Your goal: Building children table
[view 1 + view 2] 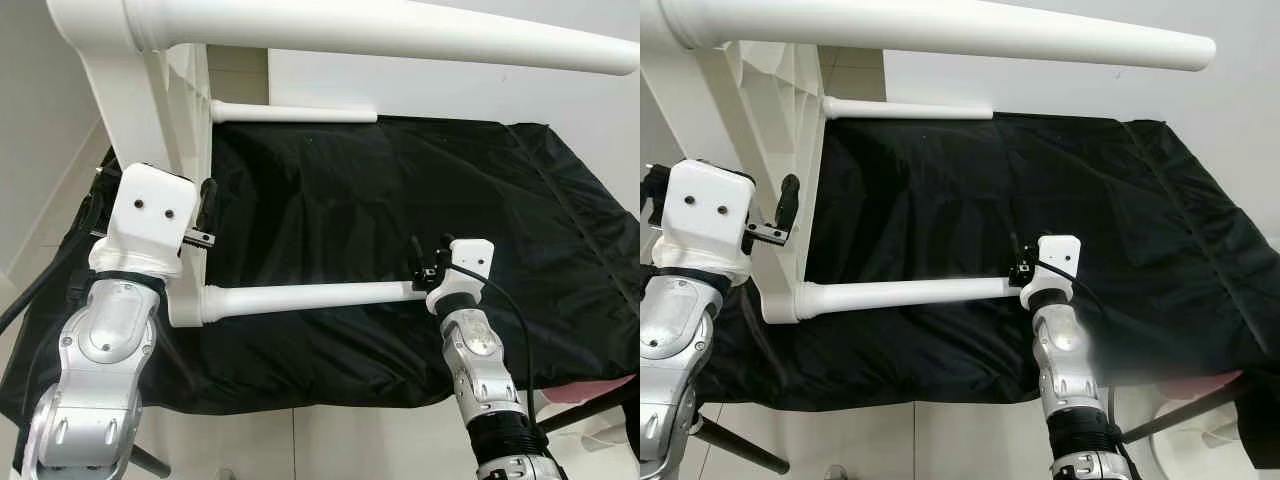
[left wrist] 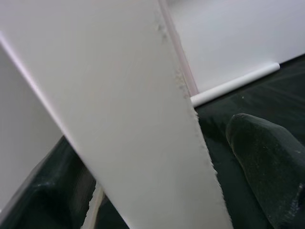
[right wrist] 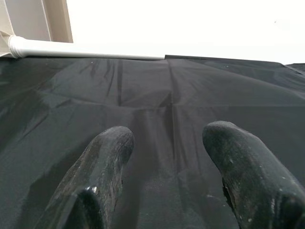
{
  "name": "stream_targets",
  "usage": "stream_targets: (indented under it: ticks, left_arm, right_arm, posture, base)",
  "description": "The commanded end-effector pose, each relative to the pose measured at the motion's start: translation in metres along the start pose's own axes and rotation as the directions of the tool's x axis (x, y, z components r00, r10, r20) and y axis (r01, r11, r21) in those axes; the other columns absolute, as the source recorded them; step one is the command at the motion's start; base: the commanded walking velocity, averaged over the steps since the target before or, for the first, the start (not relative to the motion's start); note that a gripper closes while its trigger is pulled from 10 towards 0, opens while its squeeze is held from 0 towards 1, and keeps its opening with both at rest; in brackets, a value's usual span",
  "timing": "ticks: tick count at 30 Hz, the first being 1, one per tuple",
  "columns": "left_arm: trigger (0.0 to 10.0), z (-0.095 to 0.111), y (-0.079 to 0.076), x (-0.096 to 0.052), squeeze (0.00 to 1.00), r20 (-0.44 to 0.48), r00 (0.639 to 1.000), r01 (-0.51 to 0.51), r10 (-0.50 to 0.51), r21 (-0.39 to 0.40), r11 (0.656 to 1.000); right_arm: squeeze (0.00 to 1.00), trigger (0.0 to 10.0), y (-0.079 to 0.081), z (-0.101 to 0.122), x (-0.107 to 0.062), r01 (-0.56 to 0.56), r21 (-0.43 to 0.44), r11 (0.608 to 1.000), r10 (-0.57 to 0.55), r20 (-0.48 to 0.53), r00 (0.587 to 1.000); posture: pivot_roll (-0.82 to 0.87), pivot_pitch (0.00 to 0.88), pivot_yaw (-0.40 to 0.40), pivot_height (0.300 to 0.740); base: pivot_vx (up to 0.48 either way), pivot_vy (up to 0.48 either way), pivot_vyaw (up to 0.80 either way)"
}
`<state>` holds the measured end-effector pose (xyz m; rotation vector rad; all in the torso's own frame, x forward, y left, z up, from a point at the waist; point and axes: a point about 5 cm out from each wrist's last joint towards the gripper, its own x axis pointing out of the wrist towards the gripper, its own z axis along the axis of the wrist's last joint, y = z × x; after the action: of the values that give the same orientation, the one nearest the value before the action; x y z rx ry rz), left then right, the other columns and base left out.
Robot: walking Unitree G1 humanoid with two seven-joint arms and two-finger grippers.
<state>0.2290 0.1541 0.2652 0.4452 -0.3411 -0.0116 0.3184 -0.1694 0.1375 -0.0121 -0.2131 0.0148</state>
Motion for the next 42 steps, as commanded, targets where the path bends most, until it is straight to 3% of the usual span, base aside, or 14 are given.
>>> stream_targets:
  ticks: [1,6,12,15,21,24,26,27,30,38,41,42]
  left_arm:
    - [10.0,0.007,-0.009,-0.006,0.00,0.042,0.996,0.083,-0.082,-0.027,0.996]
    - [10.0,0.003,-0.015,-0.020,0.00,0.005,0.994,0.109,-0.109,-0.125,0.986]
    - [10.0,-0.005,-0.013,-0.031,0.00,-0.055,0.997,0.056,-0.062,-0.103,0.993]
    - [10.0,-0.010,-0.011,-0.042,0.00,-0.075,0.997,0.025,-0.028,-0.037,0.999]
    - [10.0,-0.017,-0.009,-0.059,0.00,-0.116,0.993,-0.016,0.012,-0.034,0.999]
    - [10.0,-0.019,-0.009,-0.063,0.00,-0.126,0.992,-0.020,0.015,-0.042,0.999]
    - [10.0,-0.027,-0.012,-0.077,0.00,-0.181,0.984,-0.007,-0.001,-0.043,0.999]
    - [10.0,-0.027,-0.012,-0.077,0.00,-0.181,0.984,-0.007,-0.001,-0.043,0.999]
    - [10.0,-0.043,-0.022,-0.090,0.00,-0.245,0.967,0.056,-0.072,-0.069,0.996]
    - [10.0,-0.060,-0.037,-0.091,0.00,-0.267,0.944,0.185,-0.195,-0.062,0.981]
    - [10.0,-0.065,-0.042,-0.083,0.00,-0.282,0.929,0.217,-0.240,-0.113,0.970]
    - [10.0,-0.067,-0.044,-0.076,0.00,-0.279,0.924,0.222,-0.261,-0.164,0.961]
  right_arm:
    - [0.00,10.0,-0.001,0.000,0.001,0.001,-0.002,1.000,-0.001,0.005,1.000]
    - [0.00,10.0,-0.002,0.000,0.000,-0.003,-0.003,1.000,0.003,0.004,1.000]
    - [0.00,10.0,-0.002,-0.001,0.001,-0.007,-0.004,1.000,0.007,0.002,1.000]
    - [0.00,10.0,0.002,-0.002,0.001,-0.023,-0.001,1.000,0.023,-0.003,1.000]
    - [0.00,10.0,0.003,-0.003,0.001,-0.032,0.002,0.999,0.032,-0.005,0.999]
    - [0.00,10.0,0.003,-0.004,0.001,-0.034,0.003,0.999,0.034,-0.005,0.999]
    - [0.00,10.0,0.004,-0.005,0.001,-0.040,0.002,0.999,0.040,-0.009,0.999]
    - [0.00,10.0,0.004,-0.005,0.001,-0.040,0.002,0.999,0.040,-0.009,0.999]
    - [0.00,10.0,0.008,-0.007,0.000,-0.051,0.003,0.999,0.051,-0.011,0.999]
    - [0.00,10.0,0.011,-0.007,0.000,-0.055,0.001,0.998,0.055,-0.007,0.998]
    - [0.00,10.0,0.010,-0.007,-0.003,-0.054,-0.002,0.999,0.054,-0.007,0.998]
    - [0.00,10.0,0.010,-0.007,-0.004,-0.053,-0.004,0.999,0.053,-0.004,0.999]
  posture:
    - [0.10,0.085,-0.042,0.740]
    - [0.10,0.085,-0.045,0.740]
    - [0.11,0.084,-0.050,0.740]
    - [0.13,0.076,-0.056,0.740]
    - [0.14,0.072,-0.056,0.740]
    - [0.15,0.068,-0.055,0.740]
    - [0.16,0.064,-0.052,0.740]
    - [0.16,0.064,-0.052,0.740]
    - [0.16,0.061,-0.050,0.740]
    - [0.16,0.056,-0.043,0.740]
    - [0.15,0.058,-0.034,0.740]
    - [0.14,0.062,-0.024,0.740]
  base:
    - [0.000,0.000,0.00]
    - [0.000,0.000,0.00]
    - [0.000,0.000,0.00]
    - [0.000,0.000,0.00]
    - [0.000,0.000,0.00]
    - [0.000,0.000,0.00]
    - [0.000,0.000,0.00]
    - [0.000,0.000,0.00]
    - [0.000,0.000,0.00]
    - [0.000,0.000,0.00]
    - [0.000,0.000,0.00]
    - [0.000,0.000,0.00]
